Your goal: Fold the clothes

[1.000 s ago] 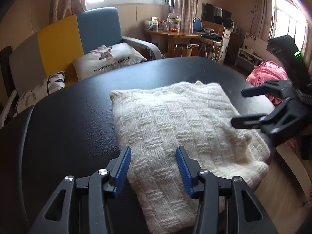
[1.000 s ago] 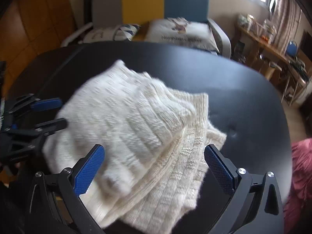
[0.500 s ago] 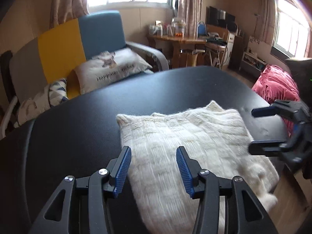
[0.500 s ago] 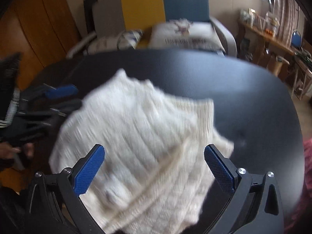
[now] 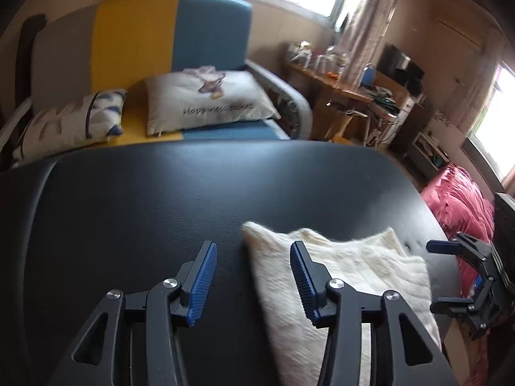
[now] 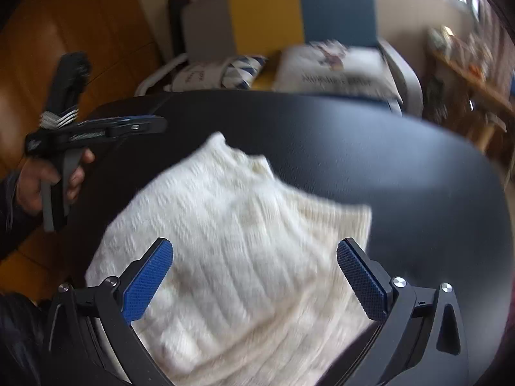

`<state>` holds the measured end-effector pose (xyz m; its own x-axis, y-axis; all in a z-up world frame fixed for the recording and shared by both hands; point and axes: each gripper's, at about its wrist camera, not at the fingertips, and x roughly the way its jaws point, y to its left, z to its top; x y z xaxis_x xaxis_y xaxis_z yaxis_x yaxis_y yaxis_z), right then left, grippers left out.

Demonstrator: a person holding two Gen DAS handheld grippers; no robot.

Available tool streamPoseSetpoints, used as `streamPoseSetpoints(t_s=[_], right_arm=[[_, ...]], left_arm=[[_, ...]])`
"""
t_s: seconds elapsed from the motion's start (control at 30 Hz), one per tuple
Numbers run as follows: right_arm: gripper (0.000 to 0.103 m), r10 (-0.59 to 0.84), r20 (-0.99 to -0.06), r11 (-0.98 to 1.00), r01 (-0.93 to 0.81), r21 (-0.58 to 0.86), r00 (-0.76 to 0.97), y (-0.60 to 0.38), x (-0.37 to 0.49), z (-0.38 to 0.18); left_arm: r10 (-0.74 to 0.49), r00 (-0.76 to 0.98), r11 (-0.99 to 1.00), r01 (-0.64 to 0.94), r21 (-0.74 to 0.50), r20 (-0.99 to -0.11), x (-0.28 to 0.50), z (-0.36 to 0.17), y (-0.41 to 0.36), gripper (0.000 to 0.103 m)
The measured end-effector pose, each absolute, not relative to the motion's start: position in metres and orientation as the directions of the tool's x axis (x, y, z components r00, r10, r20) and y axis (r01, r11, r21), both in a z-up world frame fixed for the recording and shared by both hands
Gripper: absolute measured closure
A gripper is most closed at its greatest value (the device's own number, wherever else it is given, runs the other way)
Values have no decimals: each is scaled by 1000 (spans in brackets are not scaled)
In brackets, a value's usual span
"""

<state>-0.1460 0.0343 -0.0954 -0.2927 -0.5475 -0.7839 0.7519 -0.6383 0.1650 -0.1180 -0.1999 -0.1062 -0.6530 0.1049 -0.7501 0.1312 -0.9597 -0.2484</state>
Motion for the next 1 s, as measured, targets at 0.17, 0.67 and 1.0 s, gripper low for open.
streamPoseSetpoints(t_s=[0.17, 0.67, 1.0], right_arm=[[0, -440, -883, -651, 735, 189, -163, 26, -166, -152], [0, -472, -866, -573, 804, 159, -164, 38, -124, -140], [0, -508, -839, -607, 772, 187, -195, 65, -94, -111]], left_arm=[[154, -580, -974, 46, -220, -800, -144, -135, -168, 55], [151, -602, -976, 33, -213, -784, -114, -141, -151, 55], [159, -646, -980, -10, -200, -747, -47, -125, -123, 55]])
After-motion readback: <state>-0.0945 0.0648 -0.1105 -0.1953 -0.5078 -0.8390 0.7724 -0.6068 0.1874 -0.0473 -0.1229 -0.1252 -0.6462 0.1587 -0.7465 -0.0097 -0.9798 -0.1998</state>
